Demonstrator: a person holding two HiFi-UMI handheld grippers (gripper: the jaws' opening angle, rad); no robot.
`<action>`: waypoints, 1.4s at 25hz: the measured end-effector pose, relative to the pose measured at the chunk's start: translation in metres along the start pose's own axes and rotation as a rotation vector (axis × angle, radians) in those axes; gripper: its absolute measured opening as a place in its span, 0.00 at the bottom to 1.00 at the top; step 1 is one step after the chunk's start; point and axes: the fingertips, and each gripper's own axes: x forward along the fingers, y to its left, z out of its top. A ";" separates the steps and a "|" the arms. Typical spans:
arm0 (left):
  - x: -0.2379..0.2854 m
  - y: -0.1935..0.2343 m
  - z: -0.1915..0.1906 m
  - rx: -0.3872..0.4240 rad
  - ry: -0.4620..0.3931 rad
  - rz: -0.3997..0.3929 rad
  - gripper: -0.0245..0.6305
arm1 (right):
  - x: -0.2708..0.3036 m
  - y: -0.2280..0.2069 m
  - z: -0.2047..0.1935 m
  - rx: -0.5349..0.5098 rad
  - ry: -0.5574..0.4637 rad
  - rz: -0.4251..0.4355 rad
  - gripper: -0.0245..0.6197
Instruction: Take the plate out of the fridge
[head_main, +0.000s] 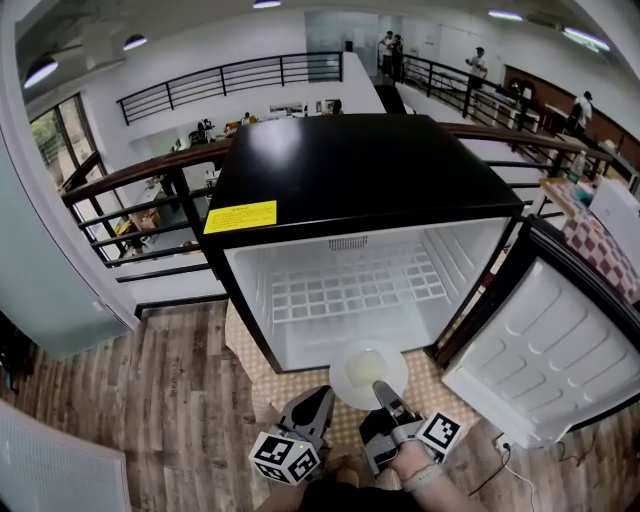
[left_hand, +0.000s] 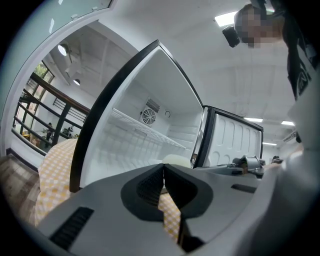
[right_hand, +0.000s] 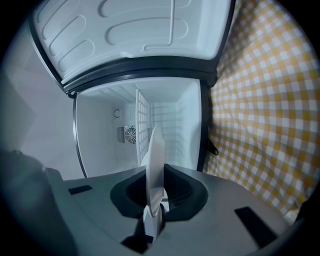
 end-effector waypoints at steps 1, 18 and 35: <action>0.000 0.000 0.000 -0.001 -0.002 0.000 0.05 | 0.000 0.000 -0.001 -0.002 0.001 0.000 0.12; -0.047 0.001 0.001 -0.007 0.027 -0.016 0.05 | -0.021 -0.002 -0.038 0.019 -0.033 -0.014 0.12; -0.079 -0.022 -0.002 0.003 0.045 -0.060 0.05 | -0.059 0.002 -0.056 0.026 -0.086 -0.002 0.12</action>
